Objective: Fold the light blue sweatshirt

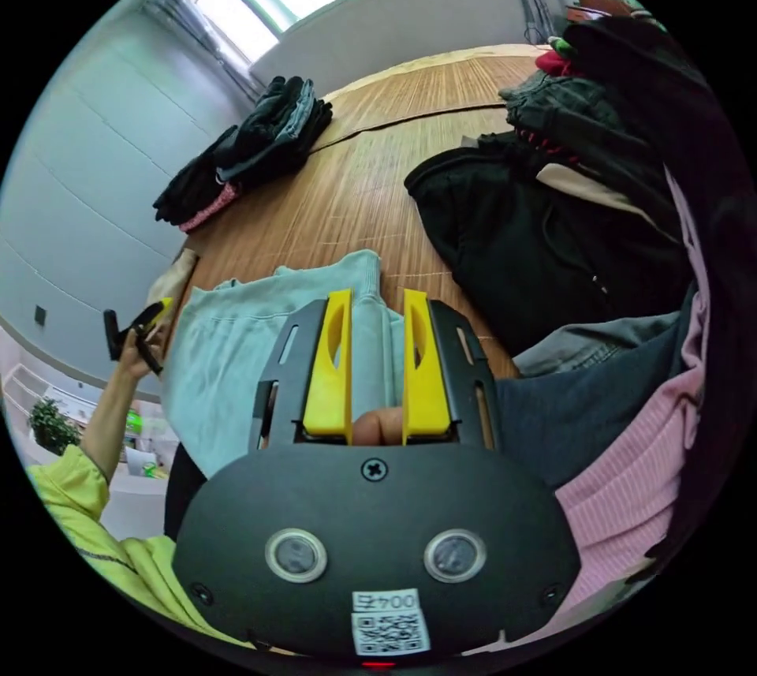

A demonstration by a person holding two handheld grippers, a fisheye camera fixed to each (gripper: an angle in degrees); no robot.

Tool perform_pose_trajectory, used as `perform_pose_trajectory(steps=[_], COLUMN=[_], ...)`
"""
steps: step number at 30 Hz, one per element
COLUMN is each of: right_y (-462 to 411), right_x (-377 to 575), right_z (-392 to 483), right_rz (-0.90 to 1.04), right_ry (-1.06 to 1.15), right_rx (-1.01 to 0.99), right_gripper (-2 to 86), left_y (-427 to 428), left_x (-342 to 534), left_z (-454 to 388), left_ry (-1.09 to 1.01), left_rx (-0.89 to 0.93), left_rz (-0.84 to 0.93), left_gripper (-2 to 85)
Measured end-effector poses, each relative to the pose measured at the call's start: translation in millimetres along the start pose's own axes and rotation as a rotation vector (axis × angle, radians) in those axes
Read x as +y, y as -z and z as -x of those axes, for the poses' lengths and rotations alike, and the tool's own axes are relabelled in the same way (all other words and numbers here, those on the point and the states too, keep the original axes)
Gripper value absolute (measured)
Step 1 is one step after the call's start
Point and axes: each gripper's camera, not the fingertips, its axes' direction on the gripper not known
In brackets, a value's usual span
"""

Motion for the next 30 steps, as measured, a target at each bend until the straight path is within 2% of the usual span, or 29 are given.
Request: perform_pose_trajectory(steps=[4,7,8,9,11,13,17,19,21,25,30], right_y=[-16.2,-48.0,-63.5,-74.1,-76.5,-72.8,-33.3,-6.5,20.6,54.4,66.1], right_x=[-8.3,-16.8,-16.6,-14.1,-13.1,-15.1,-10.6,-0.3,27.3,103.6,202.5], right_z=[29.5,51.3,57.6,57.6,46.7,32.9,12.2,20.9,39.8,53.9,41.4], right_rz=[0.035,0.053,0.071,0.074,0.066,0.063,-0.038,-0.066,-0.006,0.031,0.029], right_ry=[0.018,0.02,0.067,0.095,0.068,0.023,-0.068,-0.038,0.044,0.122,0.056], right_rx=[0.152,0.273,0.368,0.435,0.4,0.315,0.128,0.15,0.171,0.177,0.108], right_gripper=[9.6,5.4,4.9,4.6,4.7,6.0,7.5,7.9,9.8,10.1,11.4], left_y=[13.9,-36.3,-49.3,-49.3,-37.9,-33.0,0.8,33.5,70.9,164.4,225.3], left_x=[5.1,-3.6,-4.0,-5.2,1.3,5.7,-7.0,-5.5,6.9,95.8,225.7], left_z=[-33.3,-31.8,-11.7,5.8,61.8,77.8,38.1,14.4,-12.6,-33.4,2.7], left_ry=[-0.092,-0.103,-0.023,0.061,0.306,0.361,0.217,0.147,0.037,-0.206,-0.265], left_rx=[-0.016,-0.098,-0.179,-0.164,-0.08,-0.019,0.05,0.109,0.119,-0.034,-0.064], left_rz=[-0.146,-0.054,-0.018,-0.008,-0.038,-0.047,-0.068,-0.071,-0.023,0.034,0.059], left_gripper=[0.2,0.1,0.1,0.1,0.1,0.1,0.2,0.2,0.3,0.6,2.3])
